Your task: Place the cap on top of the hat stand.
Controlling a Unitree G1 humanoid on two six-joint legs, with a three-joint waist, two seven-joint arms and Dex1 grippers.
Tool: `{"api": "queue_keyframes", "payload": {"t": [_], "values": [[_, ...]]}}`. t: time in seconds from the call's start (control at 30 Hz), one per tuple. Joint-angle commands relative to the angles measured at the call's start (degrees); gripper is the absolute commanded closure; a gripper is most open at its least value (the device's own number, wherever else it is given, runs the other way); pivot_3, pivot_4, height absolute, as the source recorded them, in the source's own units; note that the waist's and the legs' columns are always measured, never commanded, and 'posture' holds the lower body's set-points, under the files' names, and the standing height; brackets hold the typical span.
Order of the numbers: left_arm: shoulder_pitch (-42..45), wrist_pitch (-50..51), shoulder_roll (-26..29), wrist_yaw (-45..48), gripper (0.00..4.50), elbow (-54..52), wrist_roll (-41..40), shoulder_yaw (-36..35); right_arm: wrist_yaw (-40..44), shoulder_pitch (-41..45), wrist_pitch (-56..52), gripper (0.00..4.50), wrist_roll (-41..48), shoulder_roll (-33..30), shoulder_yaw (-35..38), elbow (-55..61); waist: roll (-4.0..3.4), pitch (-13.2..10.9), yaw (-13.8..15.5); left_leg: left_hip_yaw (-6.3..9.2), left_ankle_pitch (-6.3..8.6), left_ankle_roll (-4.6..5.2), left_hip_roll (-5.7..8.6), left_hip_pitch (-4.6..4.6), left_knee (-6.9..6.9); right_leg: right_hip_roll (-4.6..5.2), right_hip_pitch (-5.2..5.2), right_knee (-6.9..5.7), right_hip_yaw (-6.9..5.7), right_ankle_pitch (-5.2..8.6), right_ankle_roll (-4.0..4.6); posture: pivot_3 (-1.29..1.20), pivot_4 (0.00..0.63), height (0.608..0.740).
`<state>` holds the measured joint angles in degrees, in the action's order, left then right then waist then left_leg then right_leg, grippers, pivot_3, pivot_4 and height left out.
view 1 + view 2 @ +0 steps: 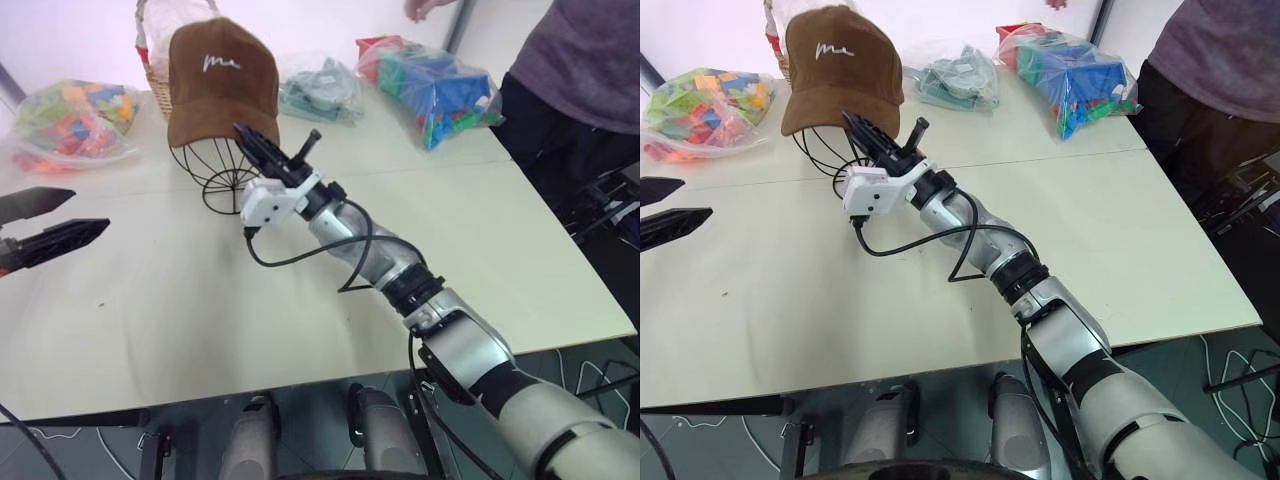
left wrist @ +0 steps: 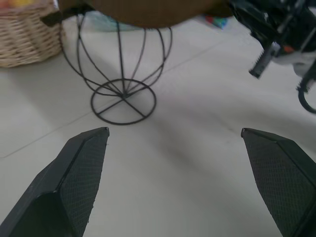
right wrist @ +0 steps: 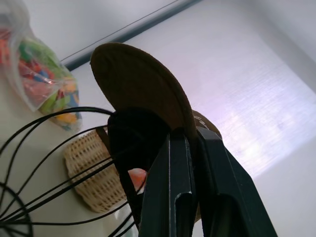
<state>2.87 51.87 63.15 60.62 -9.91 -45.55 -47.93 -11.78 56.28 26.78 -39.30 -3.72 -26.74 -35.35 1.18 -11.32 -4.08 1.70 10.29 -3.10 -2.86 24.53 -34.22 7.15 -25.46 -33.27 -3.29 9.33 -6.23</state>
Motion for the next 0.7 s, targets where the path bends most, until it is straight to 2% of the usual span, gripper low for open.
{"api": "queue_keyframes", "payload": {"t": [0.03,0.3,0.47,0.7], "values": [[-0.25,-0.04,-0.57,-1.69,0.00,-2.09,-0.74,-3.02,-1.10,1.90,1.63,4.43,0.47,2.01,-0.45,-1.10,0.00,0.00,0.01,0.00,0.00,0.00,-0.01,0.00,0.01,-0.01,0.00,0.00,0.00,0.00,0.02,0.00,0.150,0.740],[-0.64,0.60,-1.29,-3.22,0.00,-3.02,-1.42,-3.53,-1.64,1.36,-0.88,4.43,-3.44,6.49,-4.36,-1.80,0.00,0.00,-0.02,0.00,0.00,0.00,-0.08,-0.03,0.01,-0.07,-0.02,-0.01,0.00,-0.04,0.11,0.00,0.150,0.740],[-1.04,0.26,-1.75,-3.93,0.00,-3.26,-2.00,-3.22,-0.56,0.87,-3.78,4.43,-6.75,6.68,-7.12,-1.66,-0.01,0.00,-0.04,0.00,0.00,-0.01,-0.12,-0.04,0.01,-0.11,-0.05,-0.01,0.01,-0.05,0.12,0.00,0.150,0.740],[-0.87,-0.41,-2.57,-4.68,0.00,-3.59,-2.04,-2.02,1.17,-1.07,-5.48,4.43,-5.97,6.58,-7.77,-4.60,0.00,0.00,-0.08,0.00,0.01,-0.01,-0.19,-0.07,0.02,-0.18,-0.05,-0.01,0.01,-0.06,0.14,0.00,0.150,0.740]]}}
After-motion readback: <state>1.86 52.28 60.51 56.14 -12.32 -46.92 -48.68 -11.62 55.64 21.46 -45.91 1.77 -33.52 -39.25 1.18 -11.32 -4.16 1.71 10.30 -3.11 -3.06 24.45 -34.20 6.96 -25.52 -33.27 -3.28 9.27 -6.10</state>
